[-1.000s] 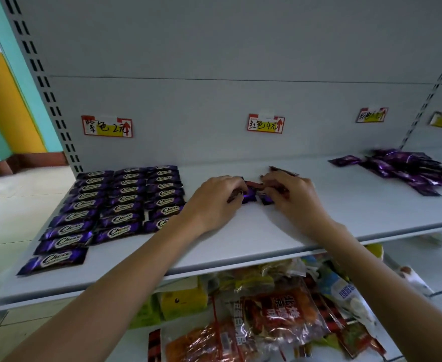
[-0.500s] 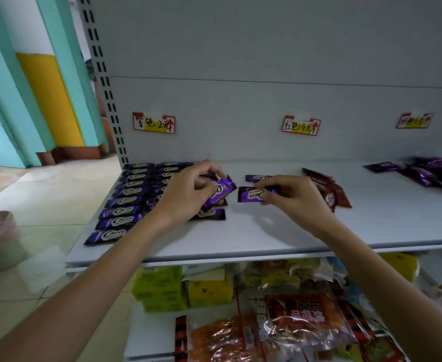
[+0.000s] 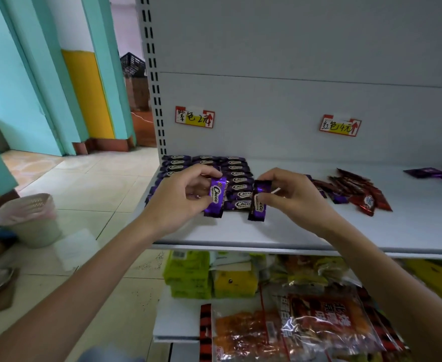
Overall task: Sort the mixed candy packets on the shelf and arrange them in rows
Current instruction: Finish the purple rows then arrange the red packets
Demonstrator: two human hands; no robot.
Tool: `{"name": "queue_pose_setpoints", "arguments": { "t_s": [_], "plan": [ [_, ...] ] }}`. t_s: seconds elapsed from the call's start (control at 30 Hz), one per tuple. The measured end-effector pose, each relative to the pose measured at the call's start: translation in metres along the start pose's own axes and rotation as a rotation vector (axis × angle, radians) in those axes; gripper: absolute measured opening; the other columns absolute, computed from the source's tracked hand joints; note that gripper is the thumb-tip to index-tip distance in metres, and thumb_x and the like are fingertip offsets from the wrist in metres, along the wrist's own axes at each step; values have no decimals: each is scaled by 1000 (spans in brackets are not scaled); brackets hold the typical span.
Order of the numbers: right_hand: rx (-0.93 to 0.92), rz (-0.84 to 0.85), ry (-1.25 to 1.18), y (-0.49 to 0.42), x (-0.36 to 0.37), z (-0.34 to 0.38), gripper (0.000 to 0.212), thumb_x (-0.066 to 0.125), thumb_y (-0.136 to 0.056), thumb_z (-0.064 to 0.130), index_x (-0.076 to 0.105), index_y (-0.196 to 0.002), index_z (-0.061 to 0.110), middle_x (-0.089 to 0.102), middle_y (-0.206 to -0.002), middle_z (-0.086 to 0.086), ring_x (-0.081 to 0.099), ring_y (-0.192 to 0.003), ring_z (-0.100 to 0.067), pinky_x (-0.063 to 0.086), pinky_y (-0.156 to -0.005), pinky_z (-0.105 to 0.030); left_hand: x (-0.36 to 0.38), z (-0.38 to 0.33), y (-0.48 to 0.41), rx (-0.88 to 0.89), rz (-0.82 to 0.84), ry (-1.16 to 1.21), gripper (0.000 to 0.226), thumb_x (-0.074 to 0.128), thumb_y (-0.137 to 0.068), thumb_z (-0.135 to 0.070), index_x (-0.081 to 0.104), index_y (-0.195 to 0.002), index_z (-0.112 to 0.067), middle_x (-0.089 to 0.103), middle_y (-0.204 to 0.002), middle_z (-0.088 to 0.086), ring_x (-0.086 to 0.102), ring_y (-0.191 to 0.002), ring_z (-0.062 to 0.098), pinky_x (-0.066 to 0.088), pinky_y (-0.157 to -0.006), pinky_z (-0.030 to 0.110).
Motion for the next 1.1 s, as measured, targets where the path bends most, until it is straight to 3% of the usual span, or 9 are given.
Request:
{"name": "queue_pose_setpoints", "arguments": {
  "t_s": [0.13,0.23,0.3,0.43,0.53,0.63,0.87,1.0,1.1],
  "plan": [
    [-47,70,121,1,11,7,29,62,-87,16,60,-102,41,66,-95,6,62,-81,-9,53,-77,-28,-5,3,6,15,-73,-1,49,67,-77,4,52,-104,-34,69,-86,-14,64,-78,-1,51,-76,16],
    [-31,96,196,0,16,9,36,65,-86,20,52,-115,37,62,-86,8,57,-78,-3,47,-70,-12,-6,-5,12,162,-122,-208,39,69,-75,5,63,-99,-25,62,-85,-23,59,-80,-12,45,-75,5],
    [-5,107,175,0,18,8,30,67,-84,19,54,-110,29,60,-82,12,55,-75,3,42,-65,-6,1,-5,17,255,-86,-356,25,69,-77,-1,71,-95,-18,63,-87,-18,57,-84,-7,47,-80,13],
    [-47,173,308,-3,20,6,21,66,-85,17,66,-106,17,60,-84,20,53,-76,10,40,-67,-8,16,6,26,315,50,-480,26,54,-79,-32,73,-92,-21,68,-90,-11,57,-87,1,54,-75,34],
    [-124,244,386,-1,25,7,26,65,-86,14,68,-110,24,58,-94,22,54,-85,7,41,-73,-9,11,8,28,294,38,-412,32,53,-77,-40,71,-96,-22,65,-97,-14,54,-93,-1,51,-81,31],
    [-199,165,447,2,21,8,28,68,-83,18,67,-110,26,57,-98,23,51,-88,7,36,-76,-4,3,9,25,278,-19,-436,35,51,-79,-42,70,-99,-21,63,-96,-15,53,-93,1,50,-82,32],
    [-116,180,397,8,15,-2,13,72,-80,21,72,-91,28,64,-92,18,55,-87,0,39,-71,-9,15,18,23,188,150,-511,46,39,-78,-53,68,-103,-28,57,-97,-22,51,-95,2,45,-86,34],
    [-99,201,367,9,15,-4,11,72,-79,19,73,-88,26,64,-91,16,57,-87,-2,39,-72,-9,19,15,23,164,180,-461,34,46,-79,-35,69,-101,-22,60,-101,-15,53,-97,0,46,-90,30],
    [-98,206,365,9,15,-4,10,71,-79,18,73,-87,24,63,-89,18,57,-86,-2,39,-71,-9,24,8,26,177,206,-441,44,44,-74,-52,68,-93,-20,63,-99,-12,57,-93,3,48,-86,29]
  ]
}}
Point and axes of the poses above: each hand's wrist, its own y-axis away from the middle knuckle, its own x-axis out of the palm, z = x × y, the point moved 7 cm from there along -y, towards the middle knuckle
